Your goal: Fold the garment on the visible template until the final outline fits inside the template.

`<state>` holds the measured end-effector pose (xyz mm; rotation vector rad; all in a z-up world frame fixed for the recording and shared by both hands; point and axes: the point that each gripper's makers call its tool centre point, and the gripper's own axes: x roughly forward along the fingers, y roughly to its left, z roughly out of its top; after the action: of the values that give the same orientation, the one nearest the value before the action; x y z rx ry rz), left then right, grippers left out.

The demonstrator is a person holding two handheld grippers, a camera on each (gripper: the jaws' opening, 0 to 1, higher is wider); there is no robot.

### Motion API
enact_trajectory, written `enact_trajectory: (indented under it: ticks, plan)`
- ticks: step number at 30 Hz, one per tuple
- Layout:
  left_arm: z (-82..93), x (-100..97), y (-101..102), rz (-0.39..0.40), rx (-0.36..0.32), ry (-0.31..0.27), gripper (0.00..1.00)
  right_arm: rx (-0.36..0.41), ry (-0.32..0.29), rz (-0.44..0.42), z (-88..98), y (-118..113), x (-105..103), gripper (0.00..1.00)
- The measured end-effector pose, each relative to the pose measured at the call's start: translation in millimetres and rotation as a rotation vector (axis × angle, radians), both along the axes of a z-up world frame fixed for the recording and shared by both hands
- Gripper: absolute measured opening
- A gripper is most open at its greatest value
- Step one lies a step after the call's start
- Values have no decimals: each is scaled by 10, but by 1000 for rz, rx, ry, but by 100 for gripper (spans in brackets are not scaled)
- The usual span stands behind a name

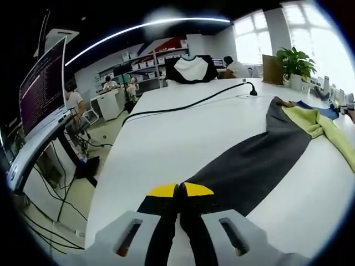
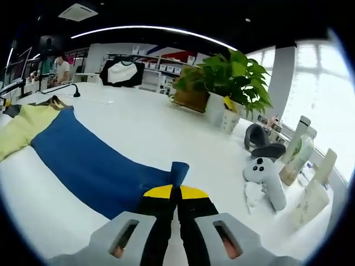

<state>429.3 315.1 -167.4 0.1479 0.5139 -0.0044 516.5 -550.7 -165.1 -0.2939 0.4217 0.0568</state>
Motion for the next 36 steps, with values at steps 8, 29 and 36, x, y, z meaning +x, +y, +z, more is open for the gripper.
enact_trajectory:
  ticks: [8, 29, 36]
  plan:
    - [-63, -9, 66, 18, -6, 12, 3, -13, -10, -2, -20, -67, 2, 0]
    - [-98, -11, 235, 58, -3, 19, 3, -43, 17, -50, -147, -264, 18, 0]
    - [-97, -6, 285, 60, 14, 21, 3, -54, 18, -47, -150, -283, 31, 0]
